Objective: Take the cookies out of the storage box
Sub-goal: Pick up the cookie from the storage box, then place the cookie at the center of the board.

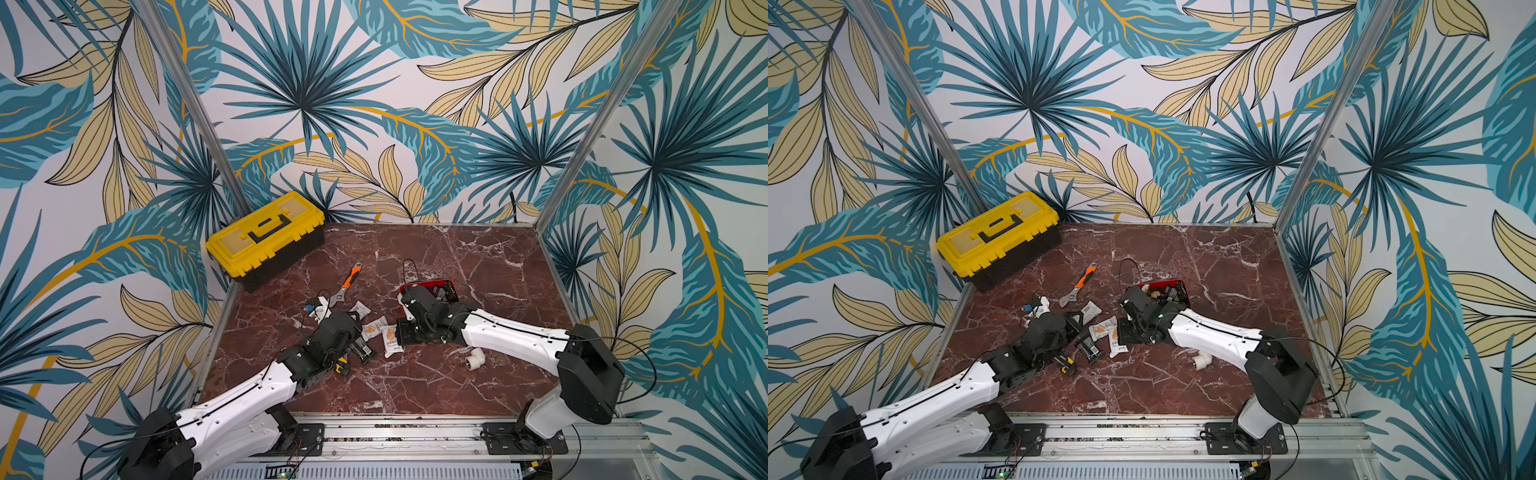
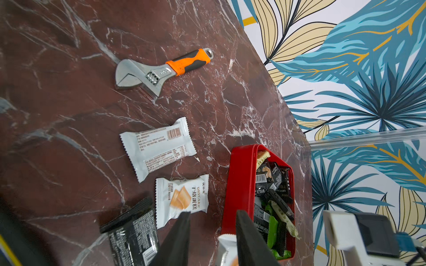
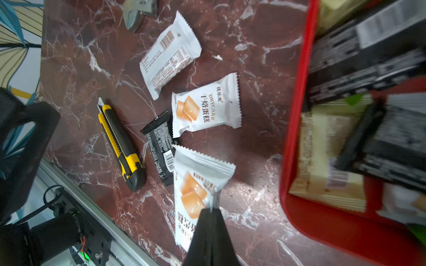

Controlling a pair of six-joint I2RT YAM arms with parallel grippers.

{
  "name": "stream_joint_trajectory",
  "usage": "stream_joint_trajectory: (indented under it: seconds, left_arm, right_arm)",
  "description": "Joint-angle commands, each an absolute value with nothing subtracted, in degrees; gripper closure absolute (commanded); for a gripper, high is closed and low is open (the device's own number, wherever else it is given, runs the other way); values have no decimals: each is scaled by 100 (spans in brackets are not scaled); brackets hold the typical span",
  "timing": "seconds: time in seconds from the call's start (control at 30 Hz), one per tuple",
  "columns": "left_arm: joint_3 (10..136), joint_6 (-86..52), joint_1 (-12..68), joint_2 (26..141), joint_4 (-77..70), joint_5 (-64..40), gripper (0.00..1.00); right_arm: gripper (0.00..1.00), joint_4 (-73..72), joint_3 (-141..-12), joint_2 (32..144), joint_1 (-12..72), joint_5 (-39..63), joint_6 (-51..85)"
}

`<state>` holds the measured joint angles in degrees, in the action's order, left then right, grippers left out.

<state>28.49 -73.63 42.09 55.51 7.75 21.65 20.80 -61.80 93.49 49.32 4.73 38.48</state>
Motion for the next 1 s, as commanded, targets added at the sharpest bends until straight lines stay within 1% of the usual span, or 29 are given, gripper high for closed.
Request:
stream_joint_trajectory:
  seconds: [0.0,0.13,0.23,0.47,0.5,0.53,0.63,0.7,0.73,0.83,0.97]
  left_arm:
    - [2648,-7436,4219,5449,1046,2294,62]
    - [2656,-7405,4219,5433,1054,2277,62]
    - [2672,-7380,4219,5431,1060,2259,62]
    - [2694,-7265,4222,5462,1005,2189,62]
    - [2706,-7228,4219,5486,990,2175,62]
    - [2727,-7187,4219,5517,969,2156,62]
    - [2879,-6972,4223,5651,958,2069,58]
    - [3030,-6788,4219,5773,975,1991,55]
    - [3127,-6699,4220,5851,1019,1946,53]
    - [3453,-6257,4223,6104,1082,1759,48]
    - [3926,-5527,4228,6474,1044,1401,46]
  right_arm:
    - [100,2038,-6432,9711,5047,294,3972]
    - [100,2157,-6680,10106,5133,194,4019]
    - [100,2241,-6745,10255,5133,18,4034]
    - [100,2323,-6765,10450,5133,-22,4037]
    - [96,2303,-6763,10450,5132,-9,4032]
    - [89,2287,-6759,10442,5127,0,4016]
    - [71,2276,-6758,10338,5133,-36,3974]
    - [63,2276,-6714,10161,5133,-174,3951]
    - [60,2275,-6677,10020,5132,-277,3921]
    - [58,2276,-6554,9485,5124,-589,3779]
    - [57,2380,-6336,8744,5022,-1049,3582]
